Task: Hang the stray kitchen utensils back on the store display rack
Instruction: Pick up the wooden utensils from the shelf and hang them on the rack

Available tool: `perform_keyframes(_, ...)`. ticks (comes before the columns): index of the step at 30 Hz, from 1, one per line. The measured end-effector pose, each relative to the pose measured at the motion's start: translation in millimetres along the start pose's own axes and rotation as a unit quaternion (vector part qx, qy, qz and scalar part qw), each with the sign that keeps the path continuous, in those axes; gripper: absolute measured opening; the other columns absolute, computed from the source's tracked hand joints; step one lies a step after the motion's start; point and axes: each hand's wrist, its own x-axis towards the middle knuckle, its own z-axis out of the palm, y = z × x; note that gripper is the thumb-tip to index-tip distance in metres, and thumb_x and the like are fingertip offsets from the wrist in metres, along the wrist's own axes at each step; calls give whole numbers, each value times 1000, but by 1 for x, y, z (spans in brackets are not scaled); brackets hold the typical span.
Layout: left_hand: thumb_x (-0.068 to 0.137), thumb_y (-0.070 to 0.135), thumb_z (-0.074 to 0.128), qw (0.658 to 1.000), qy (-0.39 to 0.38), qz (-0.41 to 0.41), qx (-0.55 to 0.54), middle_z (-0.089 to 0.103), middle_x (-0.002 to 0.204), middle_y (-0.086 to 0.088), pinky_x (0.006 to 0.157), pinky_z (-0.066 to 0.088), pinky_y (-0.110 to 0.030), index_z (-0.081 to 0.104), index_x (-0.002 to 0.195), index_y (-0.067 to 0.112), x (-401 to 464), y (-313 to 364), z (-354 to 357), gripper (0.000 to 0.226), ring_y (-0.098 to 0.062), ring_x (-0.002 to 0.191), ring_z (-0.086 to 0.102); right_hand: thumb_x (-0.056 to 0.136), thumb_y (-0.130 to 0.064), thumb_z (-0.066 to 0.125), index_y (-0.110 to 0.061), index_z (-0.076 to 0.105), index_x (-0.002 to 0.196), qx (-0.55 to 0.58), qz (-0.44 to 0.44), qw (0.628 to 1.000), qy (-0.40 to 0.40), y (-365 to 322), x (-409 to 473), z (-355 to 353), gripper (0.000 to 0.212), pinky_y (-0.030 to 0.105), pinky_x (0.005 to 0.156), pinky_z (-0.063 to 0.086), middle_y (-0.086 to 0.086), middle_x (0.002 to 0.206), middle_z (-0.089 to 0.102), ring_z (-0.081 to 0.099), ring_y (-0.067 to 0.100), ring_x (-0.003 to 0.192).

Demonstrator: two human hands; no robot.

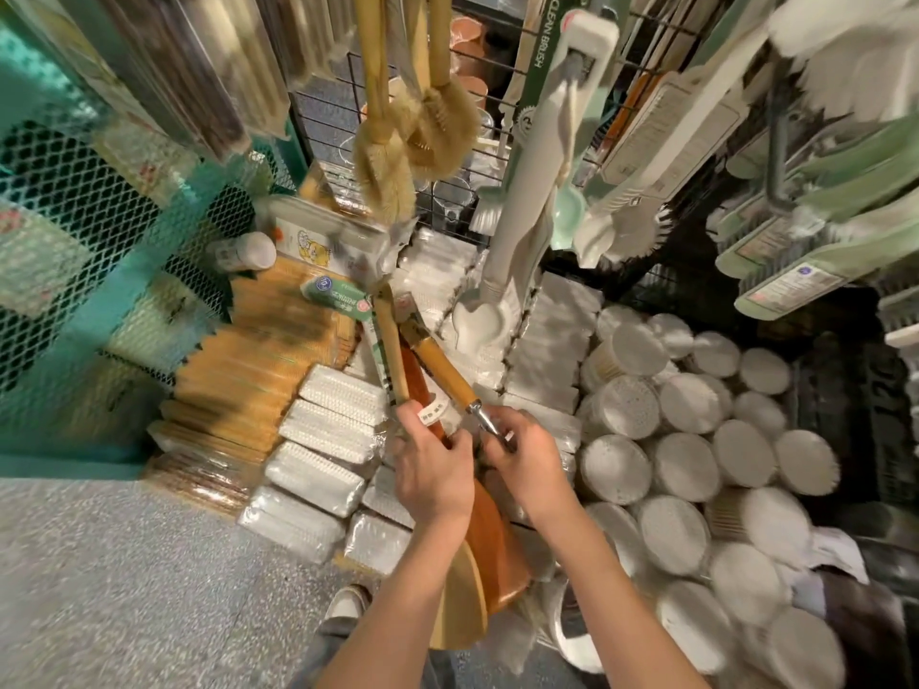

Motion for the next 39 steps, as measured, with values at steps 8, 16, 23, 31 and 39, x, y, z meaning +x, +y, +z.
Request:
perform_keyframes(8, 93, 3, 40, 974, -78, 60, -203, 41, 142, -16, 67, 49, -35, 22, 134, 30, -23, -15, -32, 52, -41, 110, 55, 91, -11, 57, -16, 61, 123, 37, -25, 998, 32, -23, -32, -22, 33, 15, 72, 39, 5, 100, 64, 61, 19, 88)
perform_keyframes(16, 98, 5, 33, 942, -114, 102, -299, 31, 149, -11, 97, 39, -63, 16, 119, 70, -83, -17, -91, 70, -52, 121, 42, 95, -15, 54, -21, 63, 121, 16, -56, 997, 60, -64, -110, -29, 29, 17, 82, 42, -3, 108, 65, 62, 17, 101)
perform_keyframes(23, 99, 13, 37, 912, -155, 228, -303, 49, 86, -1, 51, 48, -29, 29, 87, 51, -143, -47, -161, 41, -4, 55, 54, 94, -14, 54, -12, 65, 116, 60, -74, 986, 139, -114, -201, -25, 25, 0, 77, 36, -3, 106, 68, 60, 5, 93)
perform_keyframes(31, 96, -5, 33, 857, -255, 339, -293, 51, 76, -8, 56, 37, -10, 57, 82, 18, -256, -57, -258, 37, -12, 62, 46, 92, -11, 57, -15, 67, 104, 232, -64, 945, 222, -182, -344, -59, 16, 8, 52, 39, -18, 65, 56, 50, -5, 48)
perform_keyframes(39, 97, 13, 44, 803, -321, 431, -257, 64, 105, -2, 91, 44, -33, 61, 98, 39, -383, -22, -284, 31, -17, 97, 58, 95, -9, 51, -30, 62, 79, 285, -98, 894, 330, -185, -470, -139, 29, 21, 48, 43, -6, 58, 52, 48, 5, 46)
